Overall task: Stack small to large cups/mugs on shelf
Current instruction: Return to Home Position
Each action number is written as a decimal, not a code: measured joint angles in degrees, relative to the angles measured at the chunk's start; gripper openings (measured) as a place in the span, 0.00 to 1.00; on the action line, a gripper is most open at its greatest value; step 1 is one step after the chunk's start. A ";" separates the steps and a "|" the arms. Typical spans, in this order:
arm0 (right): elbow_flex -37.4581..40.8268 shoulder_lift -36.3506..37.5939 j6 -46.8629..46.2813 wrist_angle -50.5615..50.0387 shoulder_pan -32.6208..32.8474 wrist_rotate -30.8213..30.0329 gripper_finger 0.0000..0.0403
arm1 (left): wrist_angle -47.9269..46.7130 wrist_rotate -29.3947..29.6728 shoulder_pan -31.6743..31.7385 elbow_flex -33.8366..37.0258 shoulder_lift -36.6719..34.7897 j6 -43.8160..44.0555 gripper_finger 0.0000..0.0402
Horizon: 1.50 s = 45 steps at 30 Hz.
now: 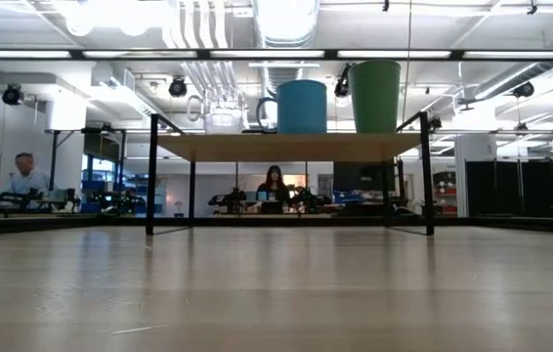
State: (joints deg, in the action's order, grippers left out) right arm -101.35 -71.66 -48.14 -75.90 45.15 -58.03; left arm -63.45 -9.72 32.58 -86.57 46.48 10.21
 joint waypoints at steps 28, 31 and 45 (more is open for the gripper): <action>59.90 36.58 44.29 73.57 2.10 18.27 0.22 | 12.45 -0.35 0.04 28.80 -34.00 10.96 0.15; 63.10 39.37 47.96 75.79 2.10 20.66 0.22 | 12.27 -0.47 0.04 28.81 -35.11 10.68 0.15; 77.30 54.41 45.58 76.78 1.18 20.52 0.22 | 11.49 -0.52 0.04 33.12 -38.62 8.83 0.15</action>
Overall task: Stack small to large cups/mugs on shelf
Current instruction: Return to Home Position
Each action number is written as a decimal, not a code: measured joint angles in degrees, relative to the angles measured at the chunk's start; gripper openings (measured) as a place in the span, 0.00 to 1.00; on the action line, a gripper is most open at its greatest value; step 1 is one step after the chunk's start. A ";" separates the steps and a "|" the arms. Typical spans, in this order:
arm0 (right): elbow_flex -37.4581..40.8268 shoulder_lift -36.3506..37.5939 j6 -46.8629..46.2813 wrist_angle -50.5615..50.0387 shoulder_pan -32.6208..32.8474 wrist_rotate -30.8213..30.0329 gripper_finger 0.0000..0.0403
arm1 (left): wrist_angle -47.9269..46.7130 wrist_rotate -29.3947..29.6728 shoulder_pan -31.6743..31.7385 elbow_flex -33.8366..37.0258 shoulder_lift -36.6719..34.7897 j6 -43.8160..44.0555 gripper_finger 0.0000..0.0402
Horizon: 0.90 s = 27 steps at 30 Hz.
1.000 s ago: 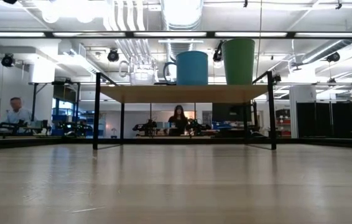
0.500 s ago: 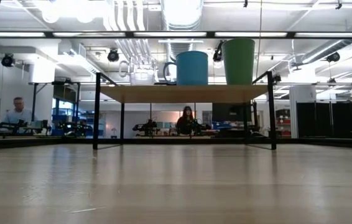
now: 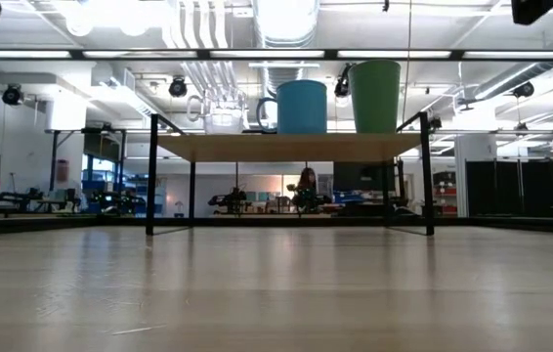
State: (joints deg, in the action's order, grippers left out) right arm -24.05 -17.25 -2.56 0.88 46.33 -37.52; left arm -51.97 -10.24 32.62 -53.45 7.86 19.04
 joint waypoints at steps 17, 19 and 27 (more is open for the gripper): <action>8.96 12.17 1.79 1.18 -0.90 -2.83 0.22 | 12.67 -1.45 -0.02 17.20 -5.62 2.61 0.15; 10.13 13.88 1.23 1.17 -1.00 -3.10 0.22 | 14.45 -1.90 -0.02 18.99 -6.17 2.59 0.15; 14.01 17.10 0.91 1.38 -1.00 -6.44 0.22 | 16.58 -5.91 -0.02 24.38 -5.92 1.38 0.15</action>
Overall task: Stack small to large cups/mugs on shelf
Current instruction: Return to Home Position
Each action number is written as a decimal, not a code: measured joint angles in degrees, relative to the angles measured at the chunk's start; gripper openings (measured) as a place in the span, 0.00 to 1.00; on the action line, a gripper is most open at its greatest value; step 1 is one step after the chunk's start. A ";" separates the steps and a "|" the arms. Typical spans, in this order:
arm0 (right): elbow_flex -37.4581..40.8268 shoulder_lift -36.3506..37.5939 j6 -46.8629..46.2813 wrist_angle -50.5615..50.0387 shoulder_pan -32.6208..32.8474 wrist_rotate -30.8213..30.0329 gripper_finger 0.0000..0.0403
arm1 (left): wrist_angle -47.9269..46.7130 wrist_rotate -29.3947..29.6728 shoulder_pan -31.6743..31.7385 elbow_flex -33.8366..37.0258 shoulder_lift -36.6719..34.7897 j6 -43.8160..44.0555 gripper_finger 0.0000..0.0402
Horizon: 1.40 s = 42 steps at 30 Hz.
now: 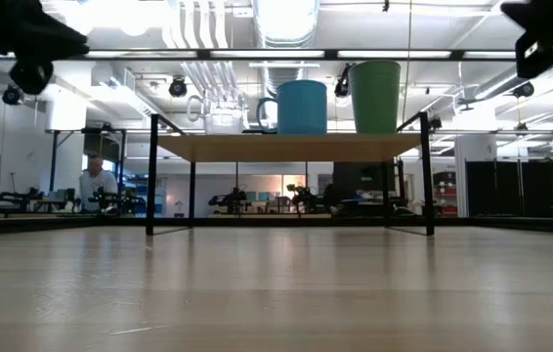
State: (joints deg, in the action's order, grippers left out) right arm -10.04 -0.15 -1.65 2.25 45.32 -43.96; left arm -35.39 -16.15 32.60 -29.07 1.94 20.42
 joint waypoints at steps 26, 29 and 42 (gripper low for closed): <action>7.20 0.17 0.32 7.12 -8.76 -3.77 0.22 | 30.73 -13.95 -0.32 20.74 -0.31 9.27 0.15; 9.50 0.15 -2.22 8.64 -11.18 -1.84 0.22 | 32.14 -13.95 -0.85 21.25 -0.35 9.29 0.15; 9.53 0.17 0.24 10.83 -19.95 3.49 0.22 | 32.00 -13.71 -4.41 22.46 -0.22 9.38 0.15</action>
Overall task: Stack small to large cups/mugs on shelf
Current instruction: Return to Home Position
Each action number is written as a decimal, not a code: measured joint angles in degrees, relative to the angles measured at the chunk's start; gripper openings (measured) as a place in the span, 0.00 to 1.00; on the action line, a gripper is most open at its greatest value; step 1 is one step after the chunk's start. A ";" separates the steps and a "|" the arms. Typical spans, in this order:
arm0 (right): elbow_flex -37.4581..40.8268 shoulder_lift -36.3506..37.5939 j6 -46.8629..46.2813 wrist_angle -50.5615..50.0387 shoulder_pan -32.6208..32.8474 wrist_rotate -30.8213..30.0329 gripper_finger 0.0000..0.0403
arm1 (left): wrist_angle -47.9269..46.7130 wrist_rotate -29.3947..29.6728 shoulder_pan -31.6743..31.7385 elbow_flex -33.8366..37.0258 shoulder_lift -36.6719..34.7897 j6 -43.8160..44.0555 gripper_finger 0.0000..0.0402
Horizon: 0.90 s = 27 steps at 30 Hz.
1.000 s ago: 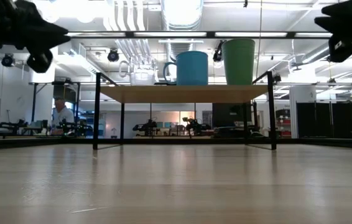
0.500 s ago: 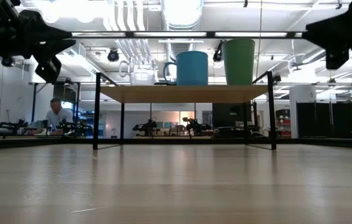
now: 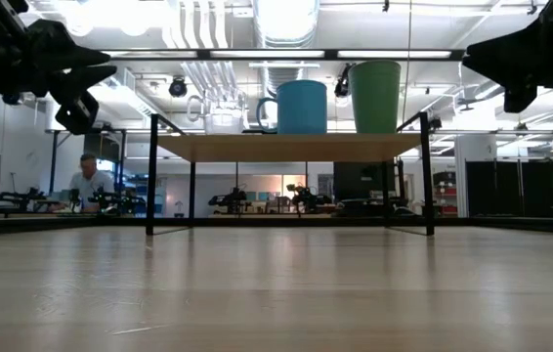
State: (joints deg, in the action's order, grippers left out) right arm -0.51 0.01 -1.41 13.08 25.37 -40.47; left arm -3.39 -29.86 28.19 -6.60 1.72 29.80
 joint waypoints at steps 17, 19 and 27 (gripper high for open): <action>-0.02 -0.08 -3.53 -1.67 -9.95 9.24 0.22 | -0.12 2.43 -2.82 0.47 1.14 -1.76 0.15; -0.03 -0.17 -6.04 -3.21 -9.95 9.64 0.22 | -0.10 3.31 -2.82 0.70 1.91 -3.48 0.15; -0.04 -0.15 -8.93 -5.28 -9.95 9.10 0.22 | 6.71 7.78 -2.85 5.73 3.58 -4.61 0.15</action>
State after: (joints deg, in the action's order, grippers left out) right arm -0.56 -0.14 -10.34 7.80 15.42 -31.37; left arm 3.32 -22.09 25.34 -0.88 5.30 25.19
